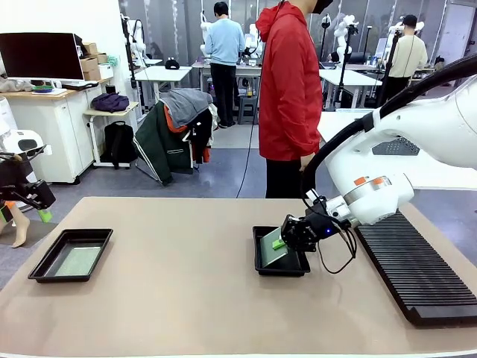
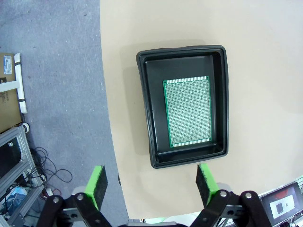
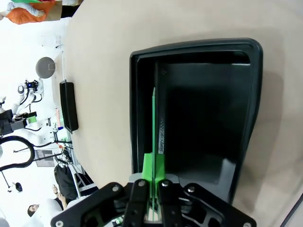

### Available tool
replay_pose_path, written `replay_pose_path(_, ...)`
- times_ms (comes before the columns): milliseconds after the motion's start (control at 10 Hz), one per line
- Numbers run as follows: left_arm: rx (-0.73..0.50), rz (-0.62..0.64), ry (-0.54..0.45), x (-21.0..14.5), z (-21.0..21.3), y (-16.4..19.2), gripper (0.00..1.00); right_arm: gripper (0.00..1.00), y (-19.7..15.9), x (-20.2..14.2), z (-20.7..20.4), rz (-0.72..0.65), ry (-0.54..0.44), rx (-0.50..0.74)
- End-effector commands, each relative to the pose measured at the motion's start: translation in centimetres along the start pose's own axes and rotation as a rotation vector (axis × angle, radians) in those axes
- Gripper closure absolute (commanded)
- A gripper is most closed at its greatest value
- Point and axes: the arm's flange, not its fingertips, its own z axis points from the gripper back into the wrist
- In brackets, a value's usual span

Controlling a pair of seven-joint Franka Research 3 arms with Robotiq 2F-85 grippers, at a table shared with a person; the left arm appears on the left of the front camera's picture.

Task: Inspect and transfer BCBs to ESD trays.
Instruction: Pick up the Blank PCB from the PCB Rack and place it in the right ESD tray.

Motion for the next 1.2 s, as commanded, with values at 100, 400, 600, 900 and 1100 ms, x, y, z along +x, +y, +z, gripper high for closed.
replay_pose_path(100, 0.001, -0.007, -0.001, -0.2, -0.1, 0.1, 0.0, 0.98, 0.0, 0.0, 0.0, 0.0, 0.0, 0.0)
replay_pose_path(400, 0.001, -0.007, -0.001, -0.2, -0.1, 0.1, 0.0, 0.98, 0.0, 0.0, 0.0, 0.0, 0.0, 0.0)
replay_pose_path(600, 0.001, -0.007, -0.001, -0.2, -0.1, 0.1, 0.0, 0.98, 0.0, 0.0, 0.0, 0.0, 0.0, 0.0)
replay_pose_path(900, 0.001, -0.007, -0.001, -0.2, -0.1, 0.1, 0.0, 0.98, 0.0, 0.0, 0.0, 0.0, 0.0, 0.0)
replay_pose_path(1100, 0.001, -0.007, -0.001, -0.2, -0.1, 0.1, 0.0, 0.95, 0.5, 0.2, 0.1, -0.011, 0.012, -0.025)
